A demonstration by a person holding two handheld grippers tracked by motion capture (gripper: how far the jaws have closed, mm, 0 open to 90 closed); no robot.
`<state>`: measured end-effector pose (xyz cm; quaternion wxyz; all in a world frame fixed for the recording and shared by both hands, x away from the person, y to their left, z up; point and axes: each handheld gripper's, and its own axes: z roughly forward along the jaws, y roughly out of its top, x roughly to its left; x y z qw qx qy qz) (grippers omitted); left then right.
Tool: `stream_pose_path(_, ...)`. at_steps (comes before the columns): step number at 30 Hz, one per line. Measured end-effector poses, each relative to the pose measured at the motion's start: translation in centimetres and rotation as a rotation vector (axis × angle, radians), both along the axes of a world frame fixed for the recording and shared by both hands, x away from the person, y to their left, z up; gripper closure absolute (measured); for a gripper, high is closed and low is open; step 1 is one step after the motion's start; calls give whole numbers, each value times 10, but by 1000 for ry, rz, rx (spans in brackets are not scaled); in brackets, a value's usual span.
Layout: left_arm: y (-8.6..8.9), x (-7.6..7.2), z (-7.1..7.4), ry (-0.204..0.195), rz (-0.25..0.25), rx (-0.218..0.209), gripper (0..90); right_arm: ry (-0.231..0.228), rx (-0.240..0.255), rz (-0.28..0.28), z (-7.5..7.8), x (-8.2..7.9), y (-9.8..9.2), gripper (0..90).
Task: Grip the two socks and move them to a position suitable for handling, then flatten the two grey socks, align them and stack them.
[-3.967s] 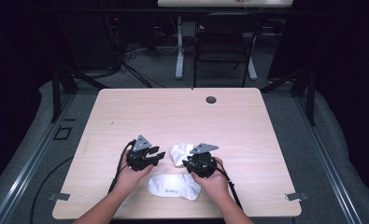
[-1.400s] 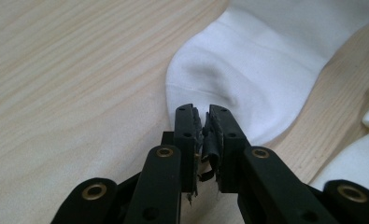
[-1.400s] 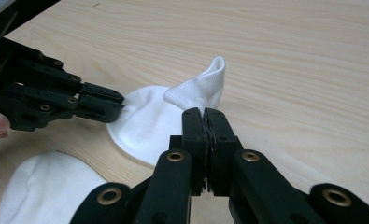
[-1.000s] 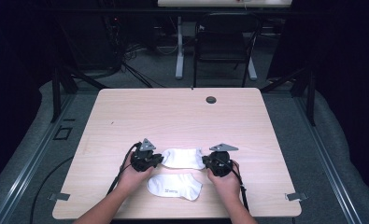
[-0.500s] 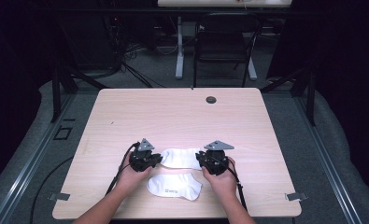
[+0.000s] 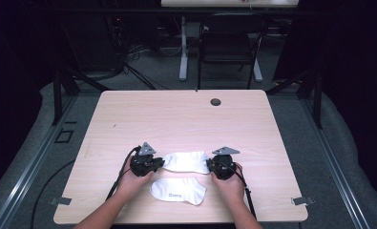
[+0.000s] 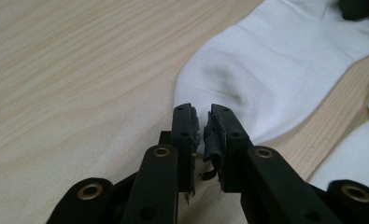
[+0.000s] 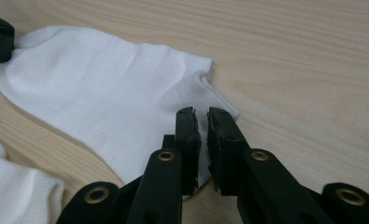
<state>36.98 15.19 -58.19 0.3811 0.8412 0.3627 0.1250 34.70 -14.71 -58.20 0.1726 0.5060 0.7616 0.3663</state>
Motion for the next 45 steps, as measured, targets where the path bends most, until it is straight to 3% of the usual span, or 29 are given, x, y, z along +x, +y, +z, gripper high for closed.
stream_pose_path(6,3,-3,0,-2,8,-1,797,19,37,13,0,-1,2,813)
stream_pose_path(12,6,-3,0,14,18,-11,788,20,41,25,0,-1,5,811)
stream_pose_path(15,6,-3,2,26,22,-9,747,31,48,34,1,0,5,791)
stream_pose_path(22,6,2,11,11,41,-24,650,-36,71,37,18,-3,2,722)
stream_pose_path(28,2,7,12,14,56,-32,606,-56,36,32,20,1,-1,682)
stream_pose_path(34,-4,11,8,33,52,-8,595,-39,36,13,15,8,-9,629)
stream_pose_path(41,-11,10,4,23,36,34,592,-14,29,28,8,11,-11,603)
stream_pose_path(45,-12,8,4,24,34,46,652,-8,16,39,5,11,-7,593)
